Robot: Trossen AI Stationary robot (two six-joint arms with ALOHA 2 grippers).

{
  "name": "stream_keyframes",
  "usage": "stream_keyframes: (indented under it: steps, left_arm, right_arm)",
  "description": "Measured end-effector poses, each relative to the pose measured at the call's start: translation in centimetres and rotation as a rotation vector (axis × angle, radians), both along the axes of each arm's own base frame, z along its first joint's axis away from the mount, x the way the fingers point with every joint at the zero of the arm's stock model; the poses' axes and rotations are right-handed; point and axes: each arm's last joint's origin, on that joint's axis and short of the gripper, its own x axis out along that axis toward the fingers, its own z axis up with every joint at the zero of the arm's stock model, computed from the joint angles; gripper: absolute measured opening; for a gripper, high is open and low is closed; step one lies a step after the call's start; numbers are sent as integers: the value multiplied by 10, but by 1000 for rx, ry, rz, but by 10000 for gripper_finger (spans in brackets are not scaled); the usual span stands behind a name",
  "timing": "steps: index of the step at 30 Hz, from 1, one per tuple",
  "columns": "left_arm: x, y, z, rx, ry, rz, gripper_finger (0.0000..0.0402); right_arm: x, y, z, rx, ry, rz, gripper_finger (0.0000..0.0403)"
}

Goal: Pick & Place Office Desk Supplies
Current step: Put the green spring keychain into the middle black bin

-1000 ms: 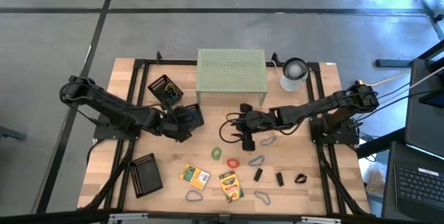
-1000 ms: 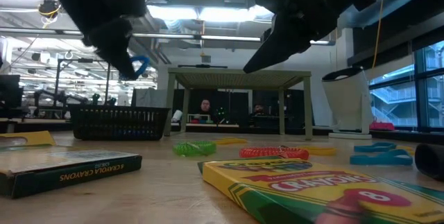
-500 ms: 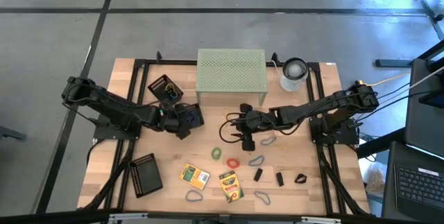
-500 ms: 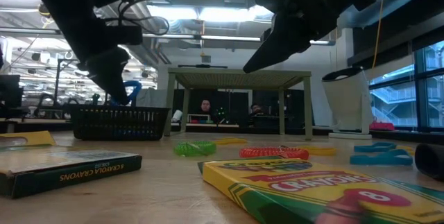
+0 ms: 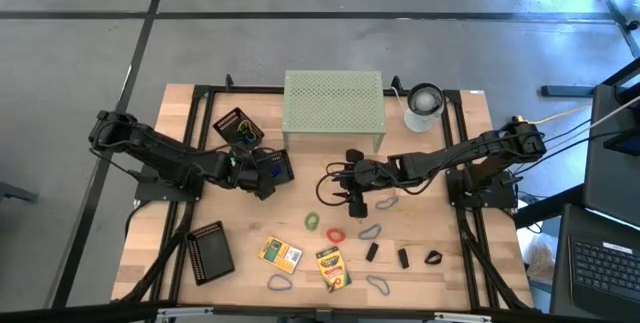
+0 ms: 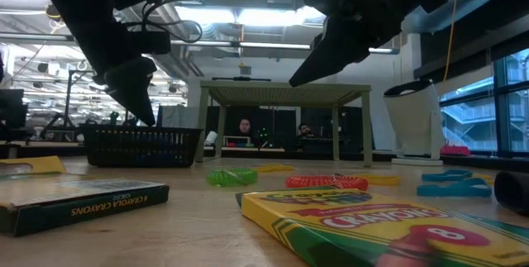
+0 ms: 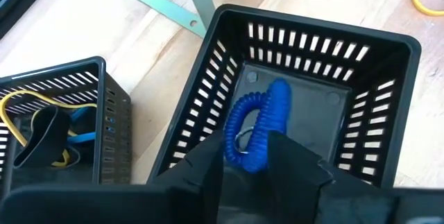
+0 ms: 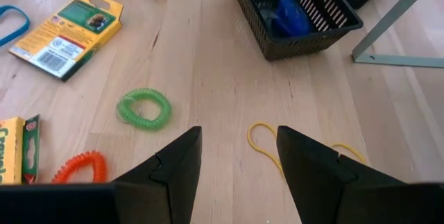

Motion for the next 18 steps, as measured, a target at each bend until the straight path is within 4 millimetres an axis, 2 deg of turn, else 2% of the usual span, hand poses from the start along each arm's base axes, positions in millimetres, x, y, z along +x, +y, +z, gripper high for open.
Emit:
stream_keyframes:
  steps: [3, 6, 11, 14, 18]
  left_arm:
    - [2, 0, 2, -10, -15, 2, 116]
    - [12, -4, 14, -27, -83, -10, 117]
    - [30, -19, 37, -46, -173, -223, 114]
    - [36, -29, 43, -43, -236, -333, 114]
    - [37, -39, 46, -52, -275, -382, 119]
  right_arm:
    - [2, 0, 2, 17, -25, -7, 192]
    - [2, 1, 3, 34, -38, -8, 192]
    - [2, 1, 3, 34, -36, -8, 192]
    - [2, 1, 3, 52, -36, -22, 192]
    - [3, 1, 0, 82, -23, -47, 192]
